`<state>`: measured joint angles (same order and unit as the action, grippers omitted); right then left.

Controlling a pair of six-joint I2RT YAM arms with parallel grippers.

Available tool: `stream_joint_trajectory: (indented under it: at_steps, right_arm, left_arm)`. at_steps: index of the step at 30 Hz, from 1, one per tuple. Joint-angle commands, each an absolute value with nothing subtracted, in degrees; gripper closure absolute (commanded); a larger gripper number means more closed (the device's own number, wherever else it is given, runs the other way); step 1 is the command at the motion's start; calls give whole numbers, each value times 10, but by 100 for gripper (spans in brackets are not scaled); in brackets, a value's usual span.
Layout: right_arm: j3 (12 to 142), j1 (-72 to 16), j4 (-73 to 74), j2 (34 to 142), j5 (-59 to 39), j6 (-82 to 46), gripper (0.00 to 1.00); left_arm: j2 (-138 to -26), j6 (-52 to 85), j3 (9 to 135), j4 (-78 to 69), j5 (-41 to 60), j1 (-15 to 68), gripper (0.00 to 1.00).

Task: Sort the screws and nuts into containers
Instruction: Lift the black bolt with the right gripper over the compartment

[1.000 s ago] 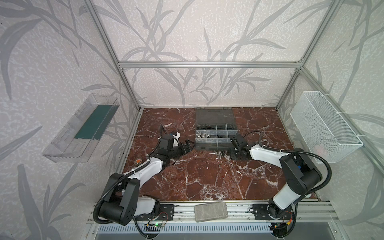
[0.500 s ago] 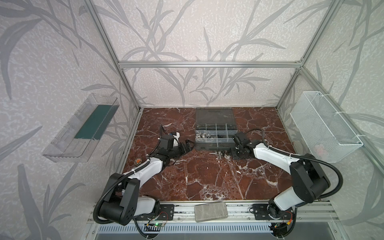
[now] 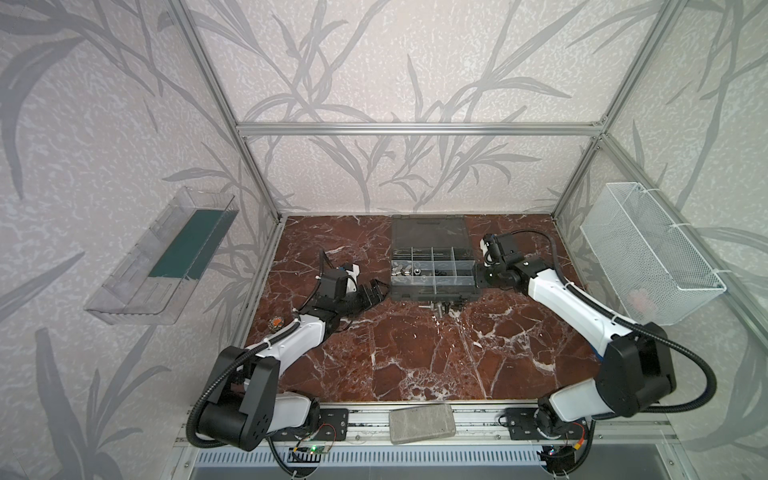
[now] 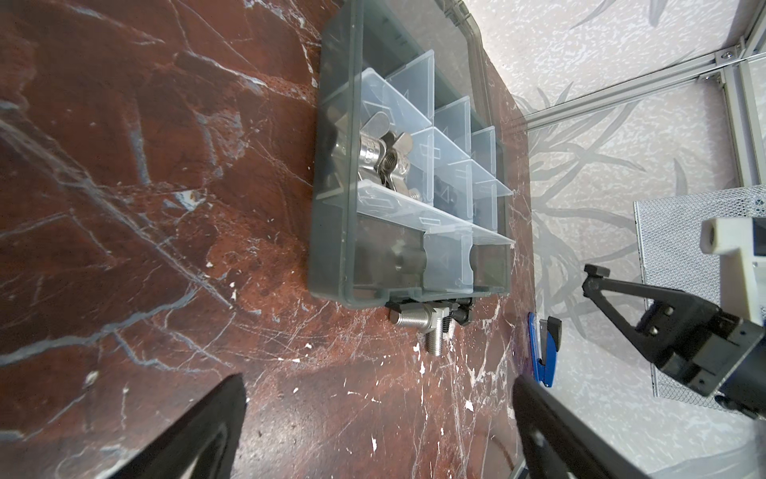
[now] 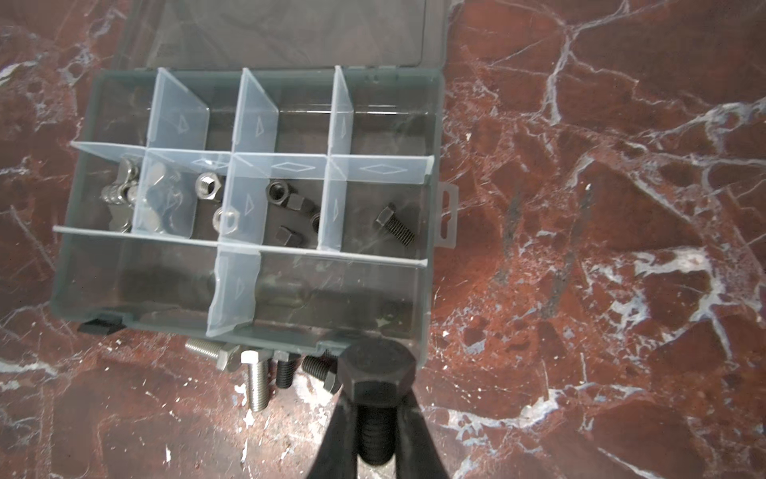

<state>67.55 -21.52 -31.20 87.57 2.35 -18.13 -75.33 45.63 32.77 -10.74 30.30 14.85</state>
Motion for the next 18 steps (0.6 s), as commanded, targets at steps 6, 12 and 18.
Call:
stream_joint_trajectory:
  at_steps: [6,12,18]
  right_arm:
    - [773,-197,-321,991,7,-159,100]
    - [856,-193,-359,1078,-15,-147,100]
    - [875,-192,-359,1117,-26,-151,100]
  left_arm:
    - [-731,455,321,-104,307,146,2]
    - [-722,453,320,-96,301,146,2]
    - [-715,448,321,-89,295,146,2]
